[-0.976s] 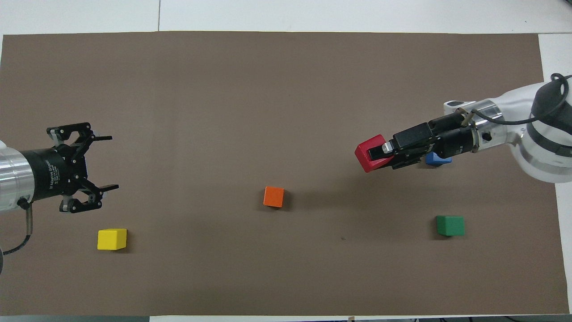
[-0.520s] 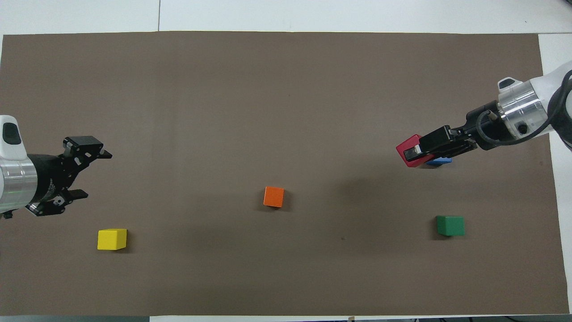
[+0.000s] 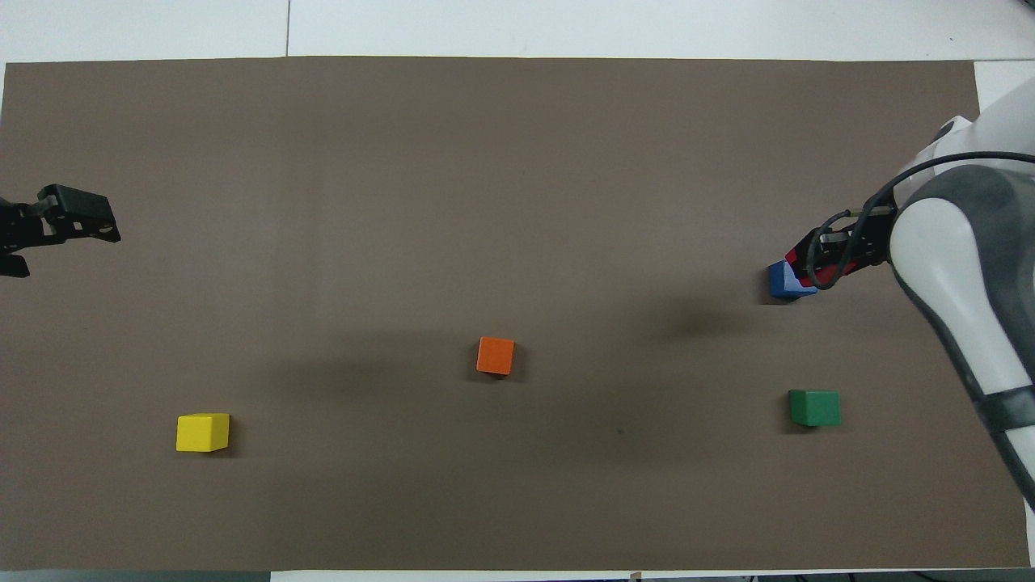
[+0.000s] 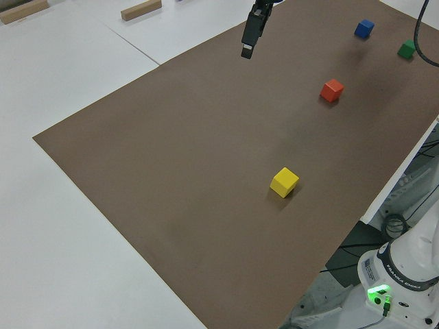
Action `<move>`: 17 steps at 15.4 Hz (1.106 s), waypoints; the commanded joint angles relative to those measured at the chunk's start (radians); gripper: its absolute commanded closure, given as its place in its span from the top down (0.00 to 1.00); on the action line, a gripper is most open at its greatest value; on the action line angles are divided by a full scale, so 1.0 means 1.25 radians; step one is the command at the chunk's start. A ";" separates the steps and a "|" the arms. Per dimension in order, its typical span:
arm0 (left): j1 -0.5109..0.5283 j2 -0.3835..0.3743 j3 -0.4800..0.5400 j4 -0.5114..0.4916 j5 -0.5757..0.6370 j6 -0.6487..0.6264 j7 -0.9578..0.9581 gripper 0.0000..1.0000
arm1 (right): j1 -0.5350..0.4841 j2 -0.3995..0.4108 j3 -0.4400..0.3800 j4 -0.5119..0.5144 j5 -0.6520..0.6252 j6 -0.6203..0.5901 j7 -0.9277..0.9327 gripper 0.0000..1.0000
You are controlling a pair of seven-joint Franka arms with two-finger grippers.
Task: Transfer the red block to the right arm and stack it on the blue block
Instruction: 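Carry the red cube with the right gripper over the blue cube, then lower the red cube onto the blue cube with the right gripper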
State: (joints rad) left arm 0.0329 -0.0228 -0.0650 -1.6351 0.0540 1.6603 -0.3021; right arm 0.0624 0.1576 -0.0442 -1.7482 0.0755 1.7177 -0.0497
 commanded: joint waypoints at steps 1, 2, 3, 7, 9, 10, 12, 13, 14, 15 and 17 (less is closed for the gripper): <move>-0.057 0.056 0.034 0.104 0.038 -0.096 0.099 1.00 | 0.027 -0.038 0.006 -0.085 -0.107 0.104 0.107 0.00; -0.057 0.055 0.034 0.107 0.034 -0.122 0.121 1.00 | 0.031 -0.043 0.006 -0.105 -0.124 0.142 0.127 0.00; -0.057 0.045 0.031 0.104 0.026 -0.130 0.131 1.00 | 0.036 -0.046 0.005 -0.124 -0.140 0.184 0.135 0.00; -0.058 0.033 0.032 0.079 -0.032 -0.138 0.125 1.00 | 0.046 -0.074 0.005 -0.219 -0.199 0.339 0.178 0.00; -0.059 0.021 0.036 0.038 -0.033 -0.090 0.148 1.00 | 0.049 -0.097 0.006 -0.279 -0.230 0.409 0.226 0.00; -0.059 0.022 0.038 0.026 -0.035 -0.077 0.178 1.00 | 0.051 -0.099 0.007 -0.290 -0.230 0.421 0.231 0.00; -0.059 0.023 0.042 0.023 -0.044 -0.081 0.201 1.00 | 0.051 -0.114 0.007 -0.323 -0.231 0.454 0.241 0.00; -0.059 0.021 0.045 0.018 -0.060 -0.075 0.201 1.00 | 0.051 -0.127 0.007 -0.352 -0.232 0.491 0.241 0.00; -0.059 0.017 0.046 0.010 -0.062 -0.072 0.201 1.00 | 0.050 -0.136 0.006 -0.383 -0.236 0.529 0.240 0.00; -0.062 0.011 0.047 0.001 -0.062 -0.070 0.201 1.00 | 0.048 -0.141 0.006 -0.406 -0.246 0.560 0.240 0.00; -0.062 0.006 0.047 -0.010 -0.062 -0.078 0.201 1.00 | 0.039 -0.151 0.006 -0.442 -0.270 0.607 0.242 0.00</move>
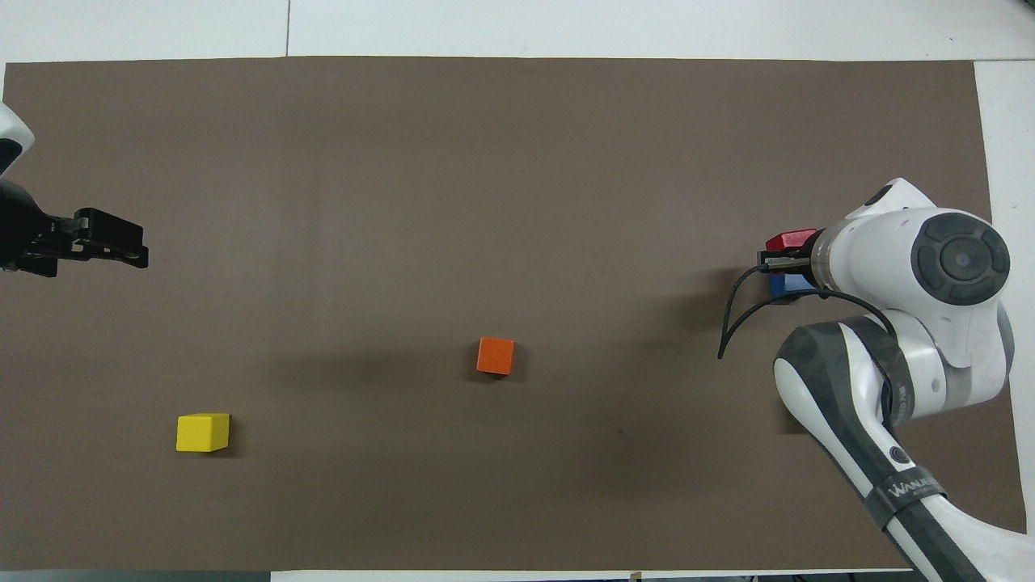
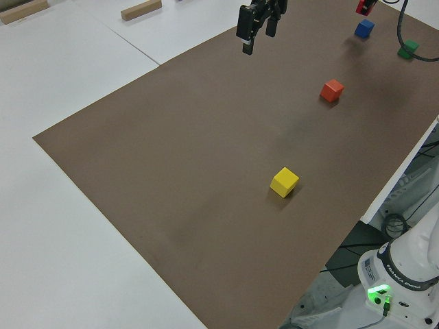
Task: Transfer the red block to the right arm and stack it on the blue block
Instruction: 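Lower the red cube onto the blue cube with the right gripper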
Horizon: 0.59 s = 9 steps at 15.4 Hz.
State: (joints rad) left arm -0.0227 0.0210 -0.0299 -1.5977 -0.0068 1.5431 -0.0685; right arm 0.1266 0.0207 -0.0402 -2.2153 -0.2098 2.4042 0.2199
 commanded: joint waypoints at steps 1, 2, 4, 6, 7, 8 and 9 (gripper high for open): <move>-0.017 -0.033 0.019 -0.042 -0.013 0.012 0.014 1.00 | -0.018 -0.041 0.002 -0.073 -0.046 0.070 0.028 0.00; -0.017 -0.035 0.017 -0.051 -0.013 0.011 0.013 1.00 | -0.023 -0.040 0.001 -0.073 -0.047 0.070 0.031 0.00; -0.016 -0.043 0.012 -0.056 -0.013 0.005 0.012 1.00 | -0.026 -0.040 0.001 -0.075 -0.059 0.077 0.049 0.00; -0.010 -0.044 0.007 -0.058 -0.013 0.005 0.012 1.00 | -0.045 -0.041 0.001 -0.091 -0.063 0.105 0.061 0.00; -0.009 -0.044 0.006 -0.059 -0.013 0.016 0.012 1.00 | -0.046 -0.042 0.001 -0.103 -0.063 0.119 0.067 0.00; -0.006 -0.043 0.006 -0.059 -0.014 0.042 0.011 1.00 | -0.055 -0.048 0.001 -0.117 -0.062 0.134 0.068 0.00; -0.006 -0.041 0.006 -0.059 -0.015 0.073 0.011 1.00 | -0.058 -0.048 0.001 -0.130 -0.063 0.158 0.071 0.00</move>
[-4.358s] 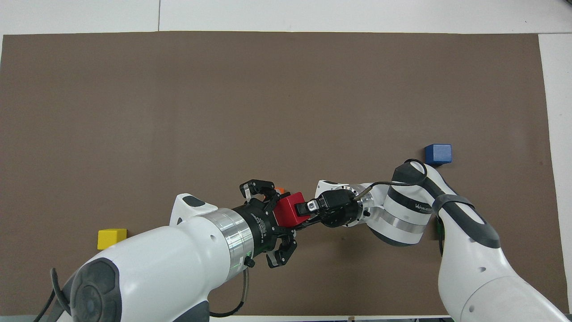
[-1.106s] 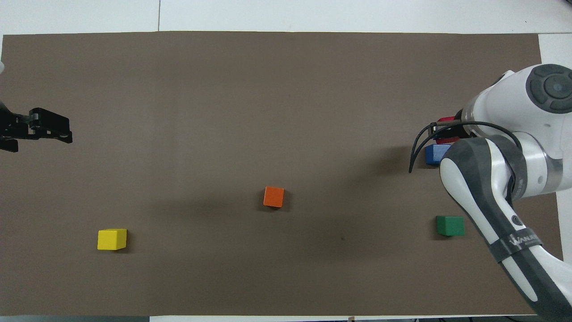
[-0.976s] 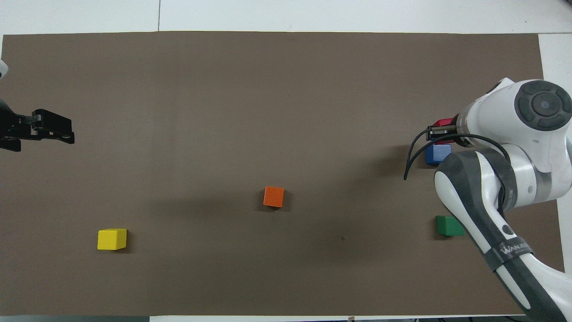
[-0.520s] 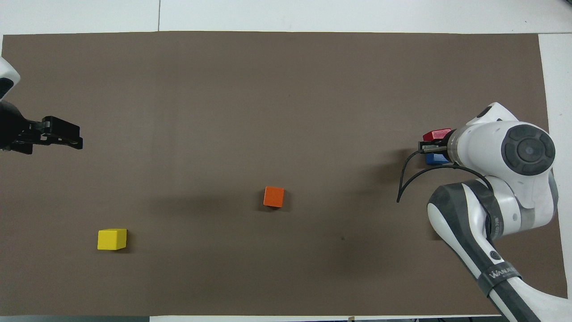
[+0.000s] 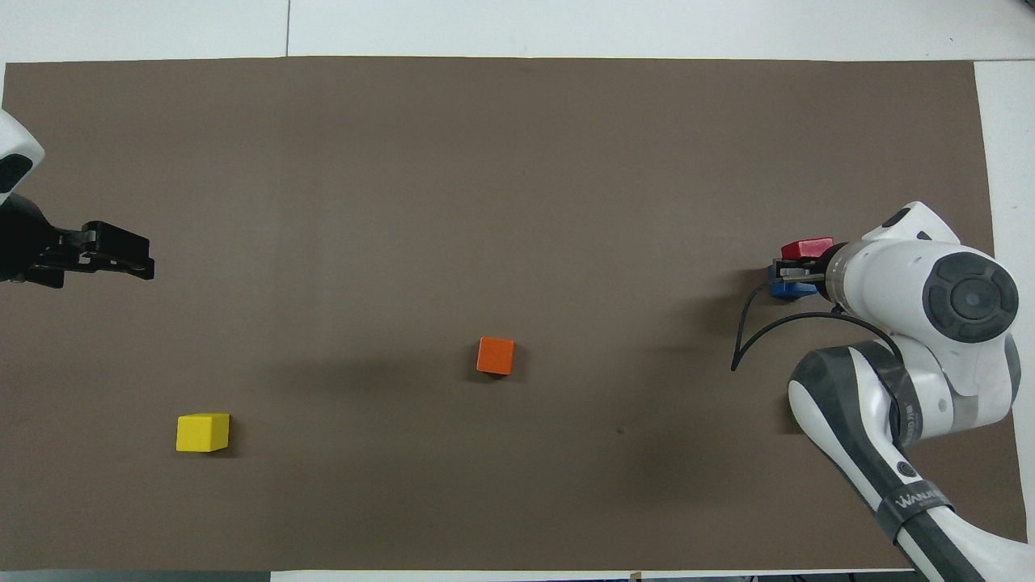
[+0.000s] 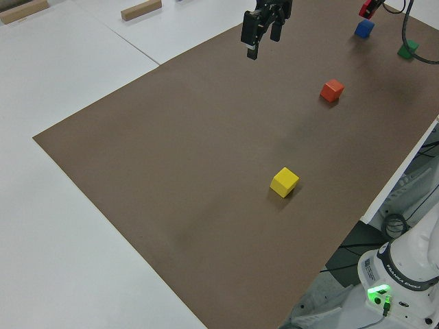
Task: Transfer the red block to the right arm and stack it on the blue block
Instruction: 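Lower the red cube onto the blue cube with the right gripper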
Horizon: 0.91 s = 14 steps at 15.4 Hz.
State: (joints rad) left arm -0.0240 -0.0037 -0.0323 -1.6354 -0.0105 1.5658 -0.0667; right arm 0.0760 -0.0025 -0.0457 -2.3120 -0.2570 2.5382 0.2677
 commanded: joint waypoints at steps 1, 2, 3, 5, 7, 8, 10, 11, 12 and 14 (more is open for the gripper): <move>-0.007 -0.020 0.007 -0.029 -0.012 0.059 0.008 1.00 | -0.018 -0.029 0.006 -0.061 -0.024 0.064 0.040 0.00; -0.007 -0.019 0.007 -0.029 -0.012 0.063 0.008 1.00 | -0.018 -0.027 0.006 -0.064 -0.024 0.068 0.047 0.00; -0.007 -0.019 0.009 -0.029 -0.012 0.069 0.010 1.00 | -0.018 -0.029 0.006 -0.064 -0.024 0.067 0.051 0.00; -0.007 -0.019 0.009 -0.028 -0.012 0.065 0.009 1.00 | -0.024 -0.030 0.006 -0.072 -0.025 0.075 0.051 0.00; -0.010 -0.019 0.009 -0.028 -0.012 0.062 0.007 1.00 | -0.029 -0.027 0.006 -0.083 -0.025 0.095 0.051 0.00; -0.011 -0.019 0.009 -0.028 -0.012 0.062 0.004 1.00 | -0.035 -0.021 0.006 -0.091 -0.025 0.112 0.051 0.00; -0.014 -0.019 0.009 -0.028 -0.012 0.058 0.004 1.00 | -0.036 -0.019 0.007 -0.097 -0.025 0.124 0.052 0.00; -0.014 -0.019 0.009 -0.029 -0.012 0.057 0.004 1.00 | -0.036 -0.020 0.007 -0.098 -0.024 0.124 0.053 0.00; -0.014 -0.020 0.009 -0.029 -0.012 0.057 0.004 1.00 | -0.036 -0.019 0.007 -0.098 -0.024 0.124 0.055 0.00; -0.014 -0.019 0.009 -0.028 -0.012 0.057 0.004 1.00 | -0.037 -0.020 0.007 -0.105 -0.024 0.126 0.057 0.00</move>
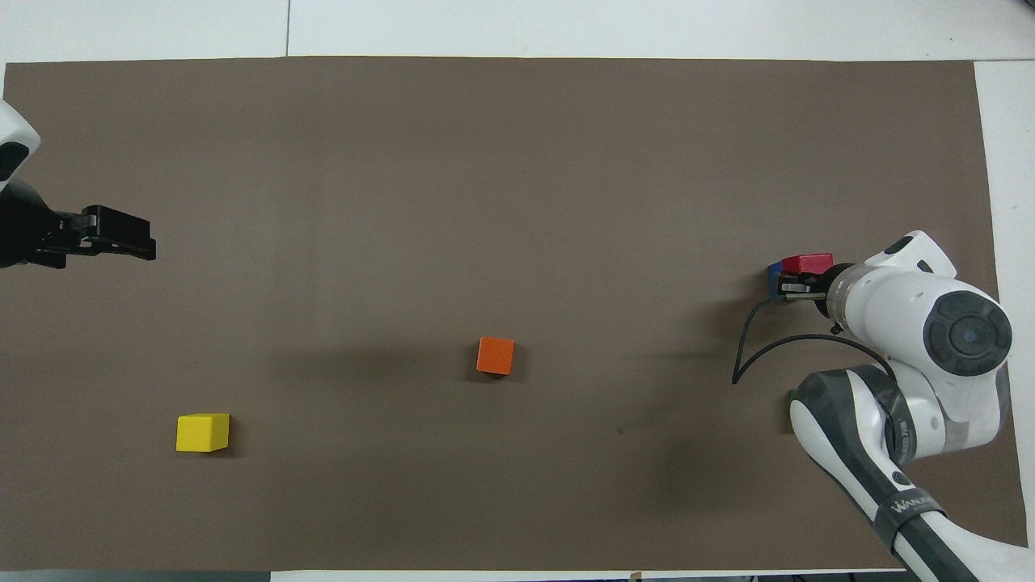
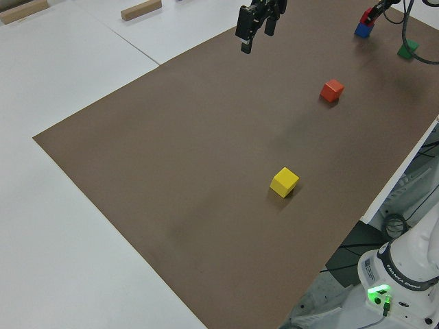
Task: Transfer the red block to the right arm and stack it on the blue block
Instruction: 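Lower the red cube onto the blue cube with the right gripper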
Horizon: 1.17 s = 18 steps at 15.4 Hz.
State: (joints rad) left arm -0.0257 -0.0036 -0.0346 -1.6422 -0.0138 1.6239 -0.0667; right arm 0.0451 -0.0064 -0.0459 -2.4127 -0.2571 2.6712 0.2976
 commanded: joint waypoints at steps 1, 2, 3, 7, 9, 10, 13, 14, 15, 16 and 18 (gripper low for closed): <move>-0.013 -0.019 0.009 -0.023 -0.010 0.010 0.004 1.00 | -0.013 -0.018 0.007 -0.030 -0.025 0.023 0.038 0.00; -0.013 -0.019 0.009 -0.023 -0.010 0.009 0.004 1.00 | -0.014 -0.019 0.007 -0.034 -0.025 0.027 0.041 0.00; -0.013 -0.019 0.008 -0.023 -0.010 0.008 0.004 1.00 | -0.015 -0.019 0.007 -0.036 -0.025 0.028 0.041 0.00; -0.013 -0.018 0.007 -0.014 -0.010 0.010 0.004 1.00 | -0.030 -0.012 0.007 -0.036 -0.024 0.028 0.044 0.00; -0.008 -0.022 0.009 -0.015 -0.010 0.012 0.007 1.00 | -0.029 -0.002 0.007 -0.037 -0.024 0.044 0.061 0.00; -0.006 -0.023 0.008 -0.015 -0.010 0.013 0.007 1.00 | -0.029 -0.002 0.008 -0.037 -0.024 0.043 0.066 0.00; -0.009 -0.025 0.009 -0.019 -0.010 0.008 0.005 1.00 | -0.026 -0.002 0.008 -0.036 -0.024 0.044 0.070 0.00; -0.010 -0.027 0.009 -0.021 -0.010 0.004 0.007 1.00 | -0.027 -0.001 0.008 -0.036 -0.024 0.044 0.069 0.00; -0.010 -0.031 0.009 -0.021 -0.010 -0.002 0.012 1.00 | -0.026 -0.001 0.008 -0.035 -0.024 0.044 0.070 0.02; -0.010 -0.031 0.009 -0.021 -0.010 -0.004 0.013 1.00 | -0.026 -0.001 0.008 -0.035 -0.025 0.043 0.070 0.02; -0.009 -0.031 0.008 -0.020 -0.010 -0.008 0.013 1.00 | -0.026 -0.001 0.008 -0.031 -0.025 0.044 0.063 0.09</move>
State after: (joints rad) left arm -0.0314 -0.0163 -0.0315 -1.6422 -0.0142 1.6198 -0.0663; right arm 0.0253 -0.0091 -0.0452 -2.4340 -0.2572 2.6954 0.3461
